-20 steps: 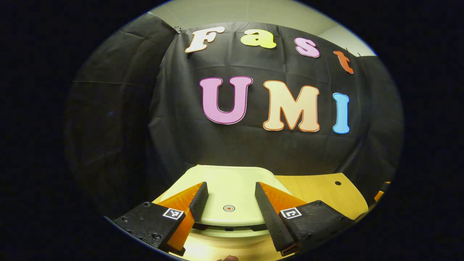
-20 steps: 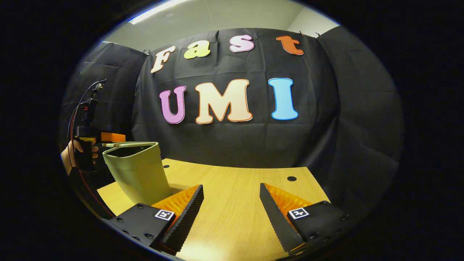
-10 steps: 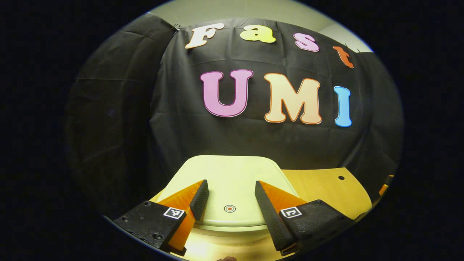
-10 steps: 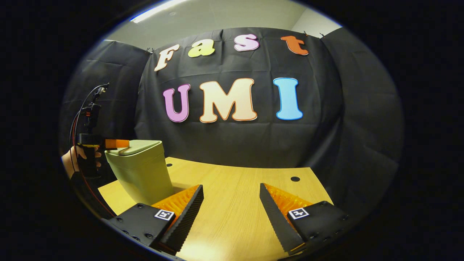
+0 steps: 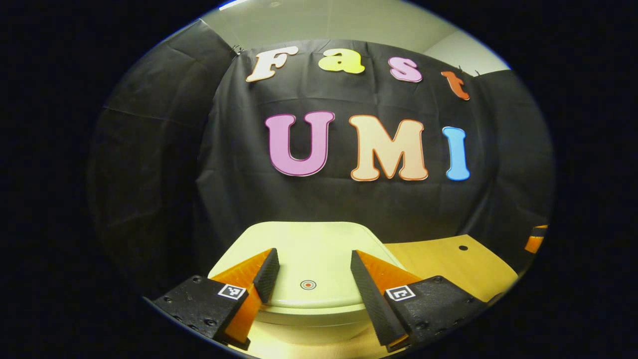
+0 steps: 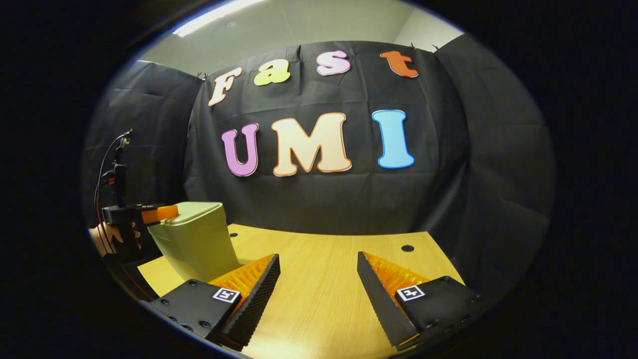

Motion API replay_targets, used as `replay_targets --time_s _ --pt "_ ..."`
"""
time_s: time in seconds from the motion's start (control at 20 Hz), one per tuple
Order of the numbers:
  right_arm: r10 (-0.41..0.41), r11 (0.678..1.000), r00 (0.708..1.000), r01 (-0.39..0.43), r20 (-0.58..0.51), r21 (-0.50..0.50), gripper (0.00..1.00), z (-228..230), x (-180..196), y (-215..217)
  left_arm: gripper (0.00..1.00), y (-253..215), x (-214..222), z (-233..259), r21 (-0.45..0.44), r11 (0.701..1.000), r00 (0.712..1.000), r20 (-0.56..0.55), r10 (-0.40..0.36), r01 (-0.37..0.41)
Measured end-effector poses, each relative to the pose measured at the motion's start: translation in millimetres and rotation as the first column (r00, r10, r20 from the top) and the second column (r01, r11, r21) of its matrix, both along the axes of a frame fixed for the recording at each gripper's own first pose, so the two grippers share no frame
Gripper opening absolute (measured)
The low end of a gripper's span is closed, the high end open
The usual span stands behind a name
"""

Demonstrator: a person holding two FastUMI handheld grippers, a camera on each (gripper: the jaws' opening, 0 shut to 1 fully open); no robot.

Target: Press the lid of the desktop garbage bin to open it, pick up the crumpled paper on the desktop and throw it into the bin, then pick up the pop can on the desktop and drop it into the bin, and finally close the garbage bin lid.

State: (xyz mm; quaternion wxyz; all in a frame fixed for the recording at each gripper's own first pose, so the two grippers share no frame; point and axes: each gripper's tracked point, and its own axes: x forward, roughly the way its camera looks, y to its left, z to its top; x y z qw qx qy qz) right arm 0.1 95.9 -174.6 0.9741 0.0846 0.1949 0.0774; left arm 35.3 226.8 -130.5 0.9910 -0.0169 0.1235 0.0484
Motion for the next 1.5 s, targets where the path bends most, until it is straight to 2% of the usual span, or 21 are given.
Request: replay_targets --time_s 0.1,0.25,0.45,0.8,1.1,1.5 --pt "-0.017 1.000 0.999 0.017 0.031 -0.006 0.98 11 3 -9 0.90 -20 0 19 -0.038 0.999 0.997 0.077 -0.016 0.019" --pt "-0.054 0.999 0.996 0.054 0.075 -0.002 0.98 29 8 -23 0.93 -59 1 41 -0.017 0.997 0.983 0.167 -0.070 0.074" --pt "-0.099 0.995 0.985 0.100 0.141 0.004 0.98 52 14 -40 0.94 -117 -2 52 0.023 0.988 0.970 0.187 -0.157 0.155" --pt "-0.134 0.991 0.965 0.135 0.224 0.008 0.97 83 14 -64 0.94 -216 -11 55 -0.017 0.952 0.935 0.191 -0.297 0.306" --pt "-0.167 0.986 0.958 0.166 0.234 0.024 0.97 91 12 -82 0.94 -239 -10 57 -0.029 0.940 0.924 0.197 -0.328 0.340" --pt "-0.153 0.987 0.957 0.162 0.246 -0.016 0.97 95 7 -86 0.94 -254 -7 54 -0.033 0.927 0.915 0.182 -0.361 0.373"
